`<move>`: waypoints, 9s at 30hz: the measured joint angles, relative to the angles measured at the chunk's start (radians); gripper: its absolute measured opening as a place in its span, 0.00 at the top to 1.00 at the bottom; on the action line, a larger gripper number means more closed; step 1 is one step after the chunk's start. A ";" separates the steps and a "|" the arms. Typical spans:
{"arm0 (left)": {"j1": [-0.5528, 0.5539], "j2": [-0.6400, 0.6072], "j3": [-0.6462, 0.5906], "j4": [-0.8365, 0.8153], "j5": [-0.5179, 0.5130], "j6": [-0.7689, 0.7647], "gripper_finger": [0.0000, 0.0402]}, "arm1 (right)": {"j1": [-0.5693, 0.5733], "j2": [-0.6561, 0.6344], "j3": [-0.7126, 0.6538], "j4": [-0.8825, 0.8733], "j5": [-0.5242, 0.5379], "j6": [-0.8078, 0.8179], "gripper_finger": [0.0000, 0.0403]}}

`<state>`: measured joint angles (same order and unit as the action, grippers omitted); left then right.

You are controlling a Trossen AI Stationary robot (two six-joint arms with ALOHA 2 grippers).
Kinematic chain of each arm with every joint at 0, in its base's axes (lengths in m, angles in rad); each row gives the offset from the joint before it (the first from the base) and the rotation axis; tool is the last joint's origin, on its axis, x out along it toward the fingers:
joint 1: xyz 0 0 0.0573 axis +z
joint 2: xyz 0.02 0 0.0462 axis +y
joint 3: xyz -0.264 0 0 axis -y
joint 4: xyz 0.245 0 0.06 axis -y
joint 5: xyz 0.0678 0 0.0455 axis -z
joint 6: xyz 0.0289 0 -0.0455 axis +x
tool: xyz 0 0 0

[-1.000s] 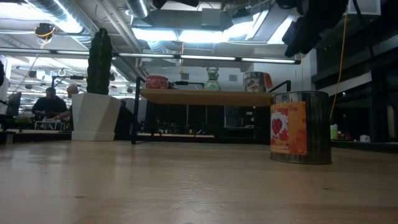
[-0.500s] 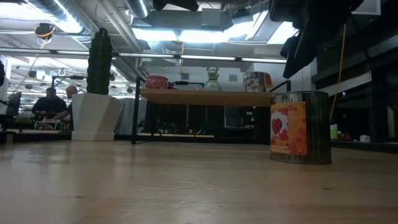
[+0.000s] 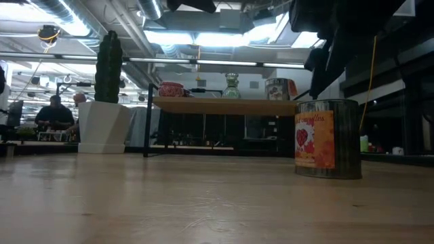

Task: Pick & Place candle stick holders
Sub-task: Put the silver scented candle aligned with the silver scented candle on the shelf

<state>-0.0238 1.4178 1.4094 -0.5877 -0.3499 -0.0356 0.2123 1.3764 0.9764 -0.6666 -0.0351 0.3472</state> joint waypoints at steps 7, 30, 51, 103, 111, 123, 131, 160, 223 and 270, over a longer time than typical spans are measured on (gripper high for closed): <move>0.000 0.000 0.000 0.000 0.000 0.023 1.00 | 0.000 0.020 0.000 0.005 -0.002 0.011 0.07; 0.007 0.000 0.000 0.001 -0.023 -0.007 1.00 | 0.046 0.065 0.000 0.083 -0.002 -0.014 0.04; 0.009 0.000 0.000 0.004 -0.023 -0.020 1.00 | 0.055 0.065 0.000 0.072 0.042 -0.041 0.04; 0.009 0.000 0.001 0.009 -0.011 -0.056 1.00 | 0.060 0.123 0.000 0.038 0.023 -0.128 0.04; 0.009 0.000 0.001 0.008 -0.011 -0.056 1.00 | 0.060 0.165 0.002 0.050 0.004 -0.158 0.04; 0.009 0.000 0.001 0.008 -0.007 -0.044 1.00 | 0.060 0.173 0.002 0.050 0.005 -0.165 0.04; 0.009 0.000 0.001 0.008 -0.004 -0.045 1.00 | 0.060 0.174 0.002 0.049 0.005 -0.165 0.04; 0.012 -0.109 0.001 0.056 -0.023 -0.039 1.00 | 0.019 0.165 0.138 -0.125 0.061 -0.152 0.10; 0.034 -0.219 0.001 0.058 -0.011 -0.048 1.00 | -0.640 0.162 0.682 -0.569 0.175 -0.048 0.11; 0.034 -0.218 0.001 0.059 -0.015 -0.048 1.00 | -0.737 0.258 0.683 -0.555 0.211 -0.071 0.06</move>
<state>0.0101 1.1995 1.4101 -0.5285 -0.3649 -0.0837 -0.5247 1.6344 1.6592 -1.2217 0.1755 0.2761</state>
